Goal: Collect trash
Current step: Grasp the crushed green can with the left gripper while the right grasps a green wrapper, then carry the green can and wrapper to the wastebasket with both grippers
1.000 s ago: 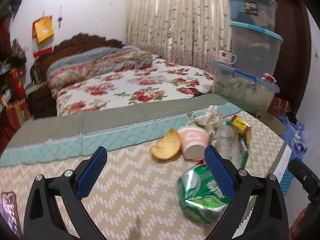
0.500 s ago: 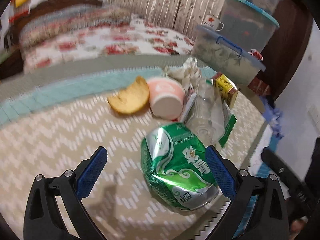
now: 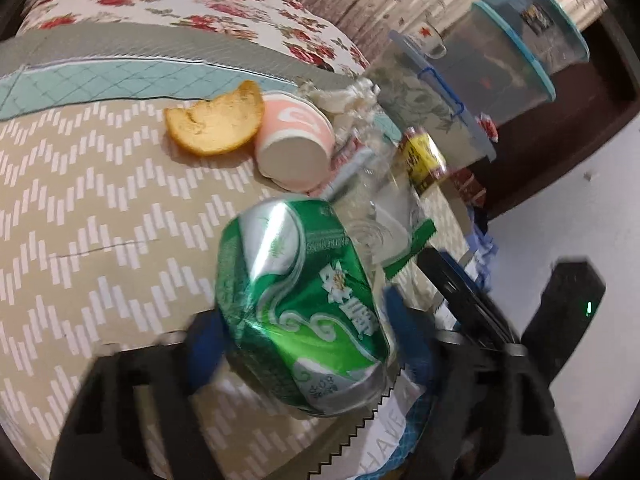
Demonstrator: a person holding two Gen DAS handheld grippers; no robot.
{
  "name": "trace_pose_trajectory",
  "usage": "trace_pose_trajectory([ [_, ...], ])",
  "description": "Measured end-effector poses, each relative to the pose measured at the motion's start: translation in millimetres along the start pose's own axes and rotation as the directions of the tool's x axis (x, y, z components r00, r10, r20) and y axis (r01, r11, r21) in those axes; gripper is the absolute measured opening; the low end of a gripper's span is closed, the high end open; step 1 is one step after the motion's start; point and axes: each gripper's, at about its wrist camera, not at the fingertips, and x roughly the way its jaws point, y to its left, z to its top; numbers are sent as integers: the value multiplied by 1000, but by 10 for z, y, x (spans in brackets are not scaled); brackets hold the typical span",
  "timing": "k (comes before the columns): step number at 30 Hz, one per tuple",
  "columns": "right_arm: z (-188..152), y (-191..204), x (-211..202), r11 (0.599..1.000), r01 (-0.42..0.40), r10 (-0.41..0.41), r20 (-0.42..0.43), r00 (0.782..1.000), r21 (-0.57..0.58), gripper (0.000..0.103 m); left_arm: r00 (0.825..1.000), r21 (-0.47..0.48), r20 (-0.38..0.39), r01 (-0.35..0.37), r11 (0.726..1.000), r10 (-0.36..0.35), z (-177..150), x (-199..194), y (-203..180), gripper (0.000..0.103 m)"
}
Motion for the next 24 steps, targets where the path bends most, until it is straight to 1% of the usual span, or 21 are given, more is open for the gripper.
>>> trace_pose_trajectory([
  [1,8,20,63,1000,8,-9,-11,1000,-19,50,1000,16,-6,6,1000,-6,-9,14,-28,42],
  [2,6,23,93,1000,8,-8,-16,1000,-28,40,1000,29,-3,8,1000,-7,-17,8,-57,36],
  [3,2,19,123,999,-10,9,-26,1000,-37,25,1000,43,7,3,999,-3,-18,-7,-86,34],
  [4,-12,0,127,999,-25,24,-31,999,-35,18,1000,64,19,-11,998,10,-23,-49,-119,30],
  [5,-35,-30,93,999,-30,30,-18,999,-27,15,1000,71,28,-17,997,15,-24,-83,-124,28],
  [8,-102,-91,-62,999,-49,49,18,999,-13,11,998,78,57,-21,997,16,-35,-240,-89,25],
  [11,-221,-191,-334,991,-126,123,61,991,43,11,997,73,80,-24,997,18,-43,-383,-30,25],
  [13,-277,-225,-438,991,-120,117,72,991,51,11,996,68,87,-24,997,18,-49,-444,2,25],
  [15,-312,-251,-458,994,-94,91,58,994,48,11,995,70,98,-26,997,19,-46,-491,-4,25],
  [17,-319,-289,-425,995,-71,69,39,997,65,18,994,75,107,-38,996,30,-38,-513,-21,24],
  [18,-316,-312,-392,995,-65,63,26,998,79,25,993,78,111,-41,996,33,-35,-520,-32,24],
  [20,-282,-349,-330,992,-73,72,8,997,105,95,993,81,116,-43,996,34,-39,-542,-42,24],
  [21,-259,-351,-334,989,-86,84,27,996,116,95,992,83,118,-45,996,35,-41,-550,-45,24],
  [22,-238,-331,-360,989,-100,94,57,994,110,91,992,86,119,-47,995,37,-43,-562,-52,24],
  [23,-204,-284,-364,991,-98,92,66,994,87,83,992,88,120,-49,995,38,-53,-567,-53,24],
  [24,-144,-216,-340,994,-96,92,64,994,46,79,992,89,120,-51,995,40,-55,-571,-58,24],
])
